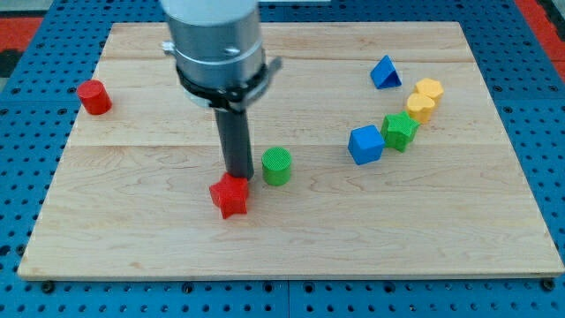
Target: Move red circle slightly down
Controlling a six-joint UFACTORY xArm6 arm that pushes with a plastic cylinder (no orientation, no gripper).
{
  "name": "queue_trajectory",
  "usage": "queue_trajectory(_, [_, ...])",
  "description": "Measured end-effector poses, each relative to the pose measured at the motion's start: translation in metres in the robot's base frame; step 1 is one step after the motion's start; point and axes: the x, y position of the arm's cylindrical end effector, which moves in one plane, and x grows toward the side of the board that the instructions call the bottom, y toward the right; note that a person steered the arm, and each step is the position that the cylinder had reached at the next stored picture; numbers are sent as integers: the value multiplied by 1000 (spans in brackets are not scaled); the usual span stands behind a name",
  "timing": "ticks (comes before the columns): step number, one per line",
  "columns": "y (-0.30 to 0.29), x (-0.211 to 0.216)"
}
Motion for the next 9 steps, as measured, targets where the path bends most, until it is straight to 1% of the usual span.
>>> queue_trajectory(1, [-48,-3])
queue_trajectory(2, [3,23])
queue_trajectory(3, [12,17])
queue_trajectory(4, [-127,14])
queue_trajectory(5, [-238,-15])
queue_trajectory(6, [-239,-26])
queue_trajectory(7, [-239,-100])
queue_trajectory(8, [-232,-159])
queue_trajectory(9, [-154,-160])
